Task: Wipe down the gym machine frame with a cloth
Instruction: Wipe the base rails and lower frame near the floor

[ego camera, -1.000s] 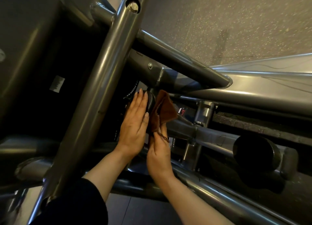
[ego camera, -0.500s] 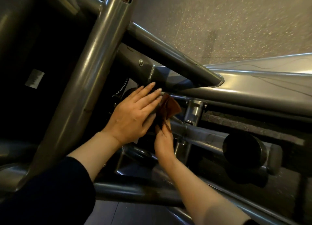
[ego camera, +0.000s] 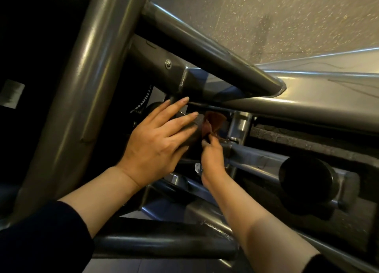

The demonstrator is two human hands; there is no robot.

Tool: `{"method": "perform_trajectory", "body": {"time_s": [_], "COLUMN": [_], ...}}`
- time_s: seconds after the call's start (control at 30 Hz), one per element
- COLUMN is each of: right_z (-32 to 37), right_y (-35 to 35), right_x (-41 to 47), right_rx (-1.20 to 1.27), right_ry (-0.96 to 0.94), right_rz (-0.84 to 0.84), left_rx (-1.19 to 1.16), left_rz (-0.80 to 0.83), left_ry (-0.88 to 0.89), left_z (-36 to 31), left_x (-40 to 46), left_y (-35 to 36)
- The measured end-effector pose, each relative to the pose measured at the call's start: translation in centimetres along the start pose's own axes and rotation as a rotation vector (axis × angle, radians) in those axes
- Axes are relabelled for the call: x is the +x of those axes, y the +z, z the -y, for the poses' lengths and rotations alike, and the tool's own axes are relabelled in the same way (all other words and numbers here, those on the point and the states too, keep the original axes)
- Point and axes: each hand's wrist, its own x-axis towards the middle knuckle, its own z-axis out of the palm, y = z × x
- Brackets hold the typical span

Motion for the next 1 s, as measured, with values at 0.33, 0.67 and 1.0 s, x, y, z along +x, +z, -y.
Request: {"method": "perform_trajectory", "body": {"time_s": [0.33,0.67,1.0], "right_z": [-1.6,-4.5,-8.1], "right_y": [-1.5,-3.7,-7.9], "right_x": [2.5,2.7,12.8], "right_rx": [-0.028,0.052,-0.11], "right_ry": [0.137,0.109,0.128], "right_rz": [-0.069,-0.051,-0.131], "left_rx": [0.063,0.553,0.524], "left_rz": [0.033,0.772,0.902], "left_ry": [-0.015,0.111,0.251], "left_z": [-0.4,-7.5,-6.3], "left_x": [0.2,2.5,3.4], "left_y": [-0.4,3.9,11.5]}}
